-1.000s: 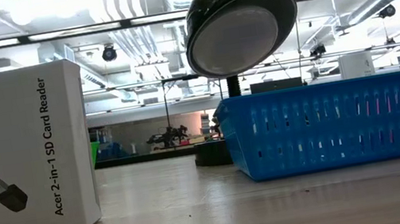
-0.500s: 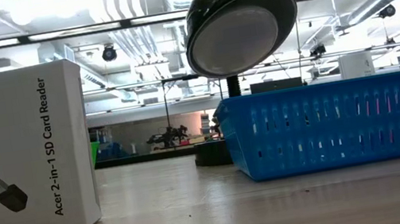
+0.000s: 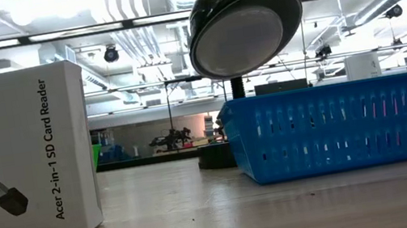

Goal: Pick and place items into bin
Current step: Put the left card reader box into the green bin

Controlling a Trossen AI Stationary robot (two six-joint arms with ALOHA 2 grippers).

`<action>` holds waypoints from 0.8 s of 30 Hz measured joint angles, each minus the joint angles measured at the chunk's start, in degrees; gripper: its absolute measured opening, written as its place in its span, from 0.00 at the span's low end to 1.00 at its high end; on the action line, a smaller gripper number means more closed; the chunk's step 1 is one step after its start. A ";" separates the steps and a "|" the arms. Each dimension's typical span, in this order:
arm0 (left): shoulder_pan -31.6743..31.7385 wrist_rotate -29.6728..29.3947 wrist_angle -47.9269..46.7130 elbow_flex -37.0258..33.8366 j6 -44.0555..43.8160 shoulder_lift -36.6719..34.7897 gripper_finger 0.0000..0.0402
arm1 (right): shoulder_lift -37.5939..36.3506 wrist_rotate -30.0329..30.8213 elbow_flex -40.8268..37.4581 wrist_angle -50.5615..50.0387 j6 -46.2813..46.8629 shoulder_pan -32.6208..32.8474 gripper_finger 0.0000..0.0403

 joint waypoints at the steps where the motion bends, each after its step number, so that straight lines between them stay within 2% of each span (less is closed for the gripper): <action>1: 0.00 0.00 0.10 0.00 0.00 0.00 0.29 | 0.00 0.00 0.00 0.00 0.00 0.00 0.28; 14: 0.04 0.26 4.45 -4.93 0.03 0.00 0.29 | -0.02 0.00 0.00 0.00 -0.02 0.00 0.28; 24: 0.04 0.26 4.45 -5.68 0.07 0.02 0.27 | -0.02 0.00 0.00 -0.03 -0.01 0.00 0.28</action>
